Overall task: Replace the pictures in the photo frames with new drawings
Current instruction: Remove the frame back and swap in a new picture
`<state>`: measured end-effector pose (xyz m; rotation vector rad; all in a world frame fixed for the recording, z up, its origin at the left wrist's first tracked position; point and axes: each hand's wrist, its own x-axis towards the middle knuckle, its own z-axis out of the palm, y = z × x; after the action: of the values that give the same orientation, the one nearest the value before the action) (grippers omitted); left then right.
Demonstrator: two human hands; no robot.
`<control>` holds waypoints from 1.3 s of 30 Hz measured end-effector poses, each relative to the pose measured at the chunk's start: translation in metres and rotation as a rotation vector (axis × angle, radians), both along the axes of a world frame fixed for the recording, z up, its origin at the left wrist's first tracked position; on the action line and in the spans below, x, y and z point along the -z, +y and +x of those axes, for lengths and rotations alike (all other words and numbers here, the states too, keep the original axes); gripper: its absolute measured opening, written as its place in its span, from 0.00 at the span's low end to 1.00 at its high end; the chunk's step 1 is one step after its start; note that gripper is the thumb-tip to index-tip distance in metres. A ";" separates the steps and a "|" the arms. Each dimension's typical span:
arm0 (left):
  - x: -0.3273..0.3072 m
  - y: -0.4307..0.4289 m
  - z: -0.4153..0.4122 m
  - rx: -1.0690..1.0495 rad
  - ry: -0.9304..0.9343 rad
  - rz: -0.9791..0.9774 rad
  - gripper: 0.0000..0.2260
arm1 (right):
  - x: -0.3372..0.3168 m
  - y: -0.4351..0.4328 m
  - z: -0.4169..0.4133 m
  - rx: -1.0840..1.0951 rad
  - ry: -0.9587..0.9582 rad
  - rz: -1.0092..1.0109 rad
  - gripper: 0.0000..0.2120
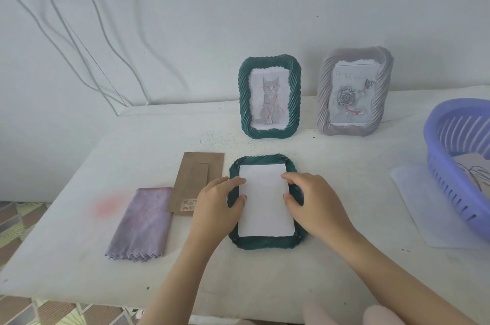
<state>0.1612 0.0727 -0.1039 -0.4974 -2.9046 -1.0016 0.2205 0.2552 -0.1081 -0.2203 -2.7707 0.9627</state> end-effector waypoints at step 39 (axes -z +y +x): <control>-0.044 -0.064 -0.052 -0.189 -0.430 0.346 0.16 | 0.007 -0.003 0.001 -0.016 -0.007 0.076 0.14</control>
<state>0.1087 0.0089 -0.0597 0.0160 -2.9330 -1.7102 0.2211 0.2526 -0.1150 -0.1901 -2.8136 0.8602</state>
